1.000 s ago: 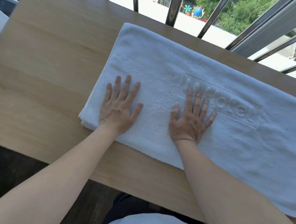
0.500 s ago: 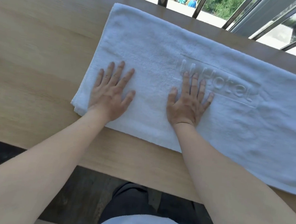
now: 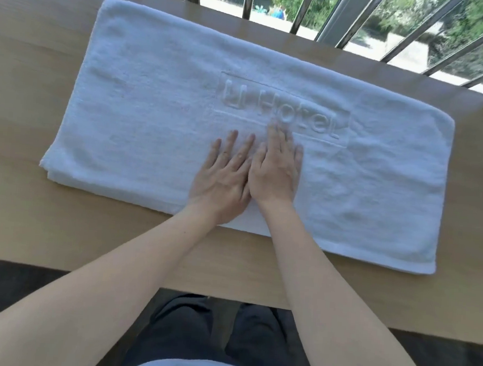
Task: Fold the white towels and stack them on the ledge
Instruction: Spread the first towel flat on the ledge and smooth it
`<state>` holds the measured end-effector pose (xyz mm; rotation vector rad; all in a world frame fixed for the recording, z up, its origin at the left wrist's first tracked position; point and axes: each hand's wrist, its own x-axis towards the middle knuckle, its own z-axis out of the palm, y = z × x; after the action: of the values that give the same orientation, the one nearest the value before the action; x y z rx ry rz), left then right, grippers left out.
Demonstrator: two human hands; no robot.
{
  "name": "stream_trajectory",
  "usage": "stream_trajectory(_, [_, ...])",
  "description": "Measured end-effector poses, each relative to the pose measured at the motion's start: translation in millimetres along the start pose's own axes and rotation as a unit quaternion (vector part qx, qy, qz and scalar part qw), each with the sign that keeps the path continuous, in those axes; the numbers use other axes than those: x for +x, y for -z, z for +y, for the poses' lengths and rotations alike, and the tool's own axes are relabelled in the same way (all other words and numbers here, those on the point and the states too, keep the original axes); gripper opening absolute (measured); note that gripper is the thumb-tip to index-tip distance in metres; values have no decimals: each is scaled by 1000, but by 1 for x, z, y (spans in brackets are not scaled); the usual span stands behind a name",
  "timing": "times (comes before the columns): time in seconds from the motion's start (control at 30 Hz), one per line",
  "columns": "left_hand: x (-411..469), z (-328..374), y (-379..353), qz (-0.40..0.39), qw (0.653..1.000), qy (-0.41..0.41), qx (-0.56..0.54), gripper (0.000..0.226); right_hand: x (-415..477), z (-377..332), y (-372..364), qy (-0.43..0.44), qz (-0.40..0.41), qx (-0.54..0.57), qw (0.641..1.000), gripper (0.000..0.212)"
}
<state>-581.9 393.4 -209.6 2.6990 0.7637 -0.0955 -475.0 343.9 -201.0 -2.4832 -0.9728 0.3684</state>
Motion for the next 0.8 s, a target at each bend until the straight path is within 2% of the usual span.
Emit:
stream_trajectory(0.1, [10,19,-8,23,999,40,1,60,-17,43,15,13,-56,-116,992,57])
stream_trajectory(0.2, [21,38,-11,27,999,20,-5,62,-30,74,25,-1,-63,-162,985,61])
stream_trajectory(0.63, [76,115,-26,-7,999,-35,33,74,-12,184,88,-81,-18,-181,980,63])
stream_trajectory(0.8, [110,149,-32,-6,999,-29,37,76,8,220,111,-112,-12,-175,978,60])
